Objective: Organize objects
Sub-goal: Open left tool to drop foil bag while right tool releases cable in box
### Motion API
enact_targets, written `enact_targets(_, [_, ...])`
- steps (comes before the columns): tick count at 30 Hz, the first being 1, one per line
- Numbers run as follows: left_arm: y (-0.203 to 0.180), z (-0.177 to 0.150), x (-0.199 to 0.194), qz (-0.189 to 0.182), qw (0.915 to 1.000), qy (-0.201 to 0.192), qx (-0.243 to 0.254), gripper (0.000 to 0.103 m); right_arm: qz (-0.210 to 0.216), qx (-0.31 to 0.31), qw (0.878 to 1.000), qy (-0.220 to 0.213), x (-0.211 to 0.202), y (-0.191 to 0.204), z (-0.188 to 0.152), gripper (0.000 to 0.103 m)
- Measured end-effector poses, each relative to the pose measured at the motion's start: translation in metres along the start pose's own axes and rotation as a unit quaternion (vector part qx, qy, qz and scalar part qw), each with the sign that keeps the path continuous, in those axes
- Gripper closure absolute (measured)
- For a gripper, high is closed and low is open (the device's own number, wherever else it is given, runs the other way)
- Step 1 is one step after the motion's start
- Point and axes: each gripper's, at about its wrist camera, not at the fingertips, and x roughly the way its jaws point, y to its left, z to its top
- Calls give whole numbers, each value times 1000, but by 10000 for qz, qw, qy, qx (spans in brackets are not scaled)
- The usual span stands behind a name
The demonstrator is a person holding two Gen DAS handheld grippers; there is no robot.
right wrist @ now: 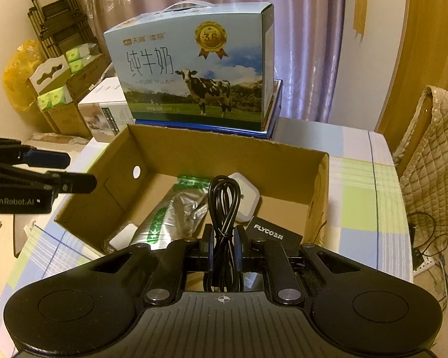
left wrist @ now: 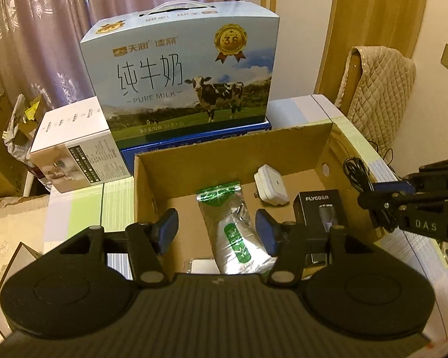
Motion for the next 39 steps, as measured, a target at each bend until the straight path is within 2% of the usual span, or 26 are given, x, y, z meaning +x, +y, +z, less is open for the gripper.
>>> enact_targets(6, [-1, -5, 0, -36, 10000, 46, 8, 51, 44, 27, 10000, -58, 1, 3, 5, 93])
enact_targets(9, [0, -5, -1, -47, 10000, 25, -48, 49, 153, 71, 9996, -225, 2, 3, 7, 92])
enact_targets(10, [1, -5, -1, -45, 10000, 17, -57, 45, 184, 114, 9993, -294, 2, 2, 7, 84])
enact_targets(11, [1, -6, -2, -35, 10000, 6, -70, 44, 176, 210, 9989, -375, 3, -1, 7, 64])
enact_targets(13, [2, -8, -2, -31, 10000, 12, -86, 44, 178, 396, 9979, -478, 2, -5, 6, 47])
enact_targets(28, [4, -29, -13, -51, 9998, 74, -155, 39, 31, 350, 9992, -176, -13, 4, -14, 47])
enact_targets(35, [-5, -42, -39, -90, 9997, 0, -212, 37, -37, 166, 9996, -206, -42, 22, -25, 47])
enact_targets(37, [-8, -46, -50, -98, 9996, -32, -245, 31, -32, 126, 9997, -227, -53, 27, -29, 47])
enact_targets(39, [-12, -50, -61, -78, 9997, -53, -240, 31, -16, 105, 9997, -234, -64, 32, -34, 47])
